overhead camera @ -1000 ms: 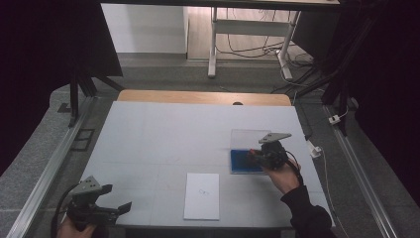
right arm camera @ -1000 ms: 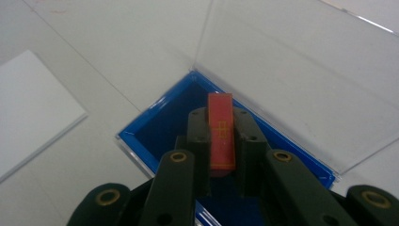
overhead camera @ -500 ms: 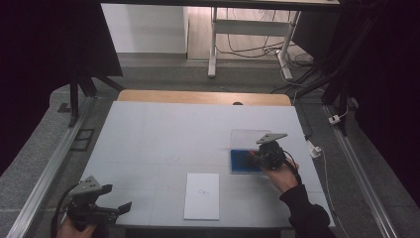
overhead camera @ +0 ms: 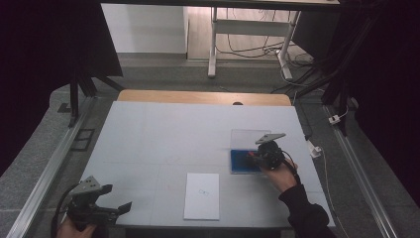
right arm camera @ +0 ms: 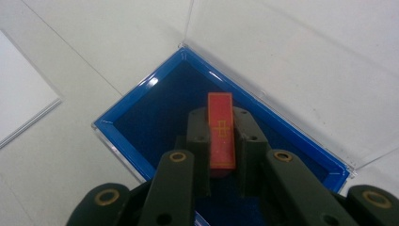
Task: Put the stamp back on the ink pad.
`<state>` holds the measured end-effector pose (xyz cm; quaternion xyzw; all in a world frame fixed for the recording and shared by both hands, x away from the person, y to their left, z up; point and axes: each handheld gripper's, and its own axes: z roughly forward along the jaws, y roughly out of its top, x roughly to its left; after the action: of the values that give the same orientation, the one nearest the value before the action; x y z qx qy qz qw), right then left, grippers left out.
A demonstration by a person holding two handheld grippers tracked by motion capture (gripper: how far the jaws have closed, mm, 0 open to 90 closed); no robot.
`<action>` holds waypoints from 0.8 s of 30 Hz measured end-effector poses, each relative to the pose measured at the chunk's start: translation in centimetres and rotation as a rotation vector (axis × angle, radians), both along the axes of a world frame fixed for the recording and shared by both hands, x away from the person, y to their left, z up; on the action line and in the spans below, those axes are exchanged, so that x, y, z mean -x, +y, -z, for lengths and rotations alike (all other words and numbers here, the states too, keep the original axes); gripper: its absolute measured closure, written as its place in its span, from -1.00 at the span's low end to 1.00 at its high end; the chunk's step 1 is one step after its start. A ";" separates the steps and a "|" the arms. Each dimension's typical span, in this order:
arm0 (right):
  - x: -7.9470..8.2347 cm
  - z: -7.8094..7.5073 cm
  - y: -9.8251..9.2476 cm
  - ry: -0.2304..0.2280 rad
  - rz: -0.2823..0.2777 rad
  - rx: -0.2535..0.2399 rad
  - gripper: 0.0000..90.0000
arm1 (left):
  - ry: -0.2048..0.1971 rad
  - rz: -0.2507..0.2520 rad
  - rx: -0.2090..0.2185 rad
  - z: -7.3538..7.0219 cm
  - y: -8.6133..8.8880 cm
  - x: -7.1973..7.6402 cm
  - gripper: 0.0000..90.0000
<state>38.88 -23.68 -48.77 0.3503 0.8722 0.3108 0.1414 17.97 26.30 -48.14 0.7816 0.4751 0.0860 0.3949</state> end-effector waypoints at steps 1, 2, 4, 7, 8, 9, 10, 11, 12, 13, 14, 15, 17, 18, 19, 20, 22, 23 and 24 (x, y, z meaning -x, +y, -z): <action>0.0 0.0 0.0 -0.002 -0.001 0.000 0.74 | 0.000 0.000 0.000 0.0 0.0 0.0 -0.93; 0.0 0.0 0.0 0.001 0.002 0.000 0.73 | 0.000 0.000 0.000 0.0 0.0 0.0 -0.93; 0.0 0.1 0.0 0.005 0.004 0.005 0.69 | -0.001 0.000 0.001 0.0 0.0 0.0 -0.93; 0.0 -0.1 0.0 -0.007 0.010 -0.008 0.62 | -0.001 0.000 0.001 0.0 0.0 0.0 -0.93; 0.0 -0.1 -0.1 -0.014 0.015 -0.012 0.61 | -0.001 0.000 0.001 0.0 0.0 0.0 -0.93; 0.0 -0.2 -0.1 -0.016 0.014 -0.016 0.59 | -0.001 0.000 0.001 0.0 0.0 0.0 -0.93; 0.0 -0.3 -0.1 -0.014 0.015 -0.017 0.57 | -0.001 0.000 0.001 0.0 0.0 0.0 -0.93; 0.0 -0.3 -0.2 -0.016 0.016 -0.023 0.56 | -0.001 0.000 0.001 0.0 0.0 0.0 -0.93; 0.0 -0.3 -0.2 -0.020 0.016 -0.024 0.54 | -0.001 0.000 0.001 0.0 0.0 0.0 -0.93; 0.1 -0.4 -0.2 -0.019 0.020 -0.027 0.51 | -0.001 0.000 0.001 0.0 0.0 0.0 -0.93; 0.1 -0.5 -0.2 -0.023 0.019 -0.030 0.49 | -0.001 0.000 0.001 0.0 0.0 0.0 -0.93; 0.1 -0.5 -0.2 -0.028 0.018 -0.031 0.47 | -0.001 0.000 0.001 0.0 0.0 0.0 -0.93; 0.2 -0.7 -0.2 -0.032 0.021 -0.033 0.40 | -0.001 0.000 0.001 0.0 0.0 0.0 -0.93; 0.2 -0.7 -0.2 -0.032 0.019 -0.033 0.37 | -0.001 0.000 0.002 0.0 0.0 0.0 -0.93; 0.3 -0.7 -0.2 -0.030 0.021 -0.036 0.35 | -0.001 0.000 0.002 0.0 0.0 0.0 -0.93; 0.3 -0.7 -0.2 -0.034 0.019 -0.035 0.32 | -0.002 0.000 0.002 0.0 0.0 0.0 -0.93; 0.3 -0.8 -0.2 -0.037 0.021 -0.036 0.23 | -0.001 0.000 0.002 0.0 0.0 0.0 -0.93; 0.4 -0.8 -0.2 -0.038 0.023 -0.038 0.20 | -0.001 0.000 0.002 0.0 0.0 0.0 -0.93; 0.4 -0.9 -0.2 -0.041 0.024 -0.039 0.17 | -0.001 0.000 0.002 0.0 0.0 0.0 -0.93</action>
<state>38.48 -23.88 -47.88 0.3570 0.8587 0.3330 0.1558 17.95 26.32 -48.13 0.7813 0.4748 0.0861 0.3960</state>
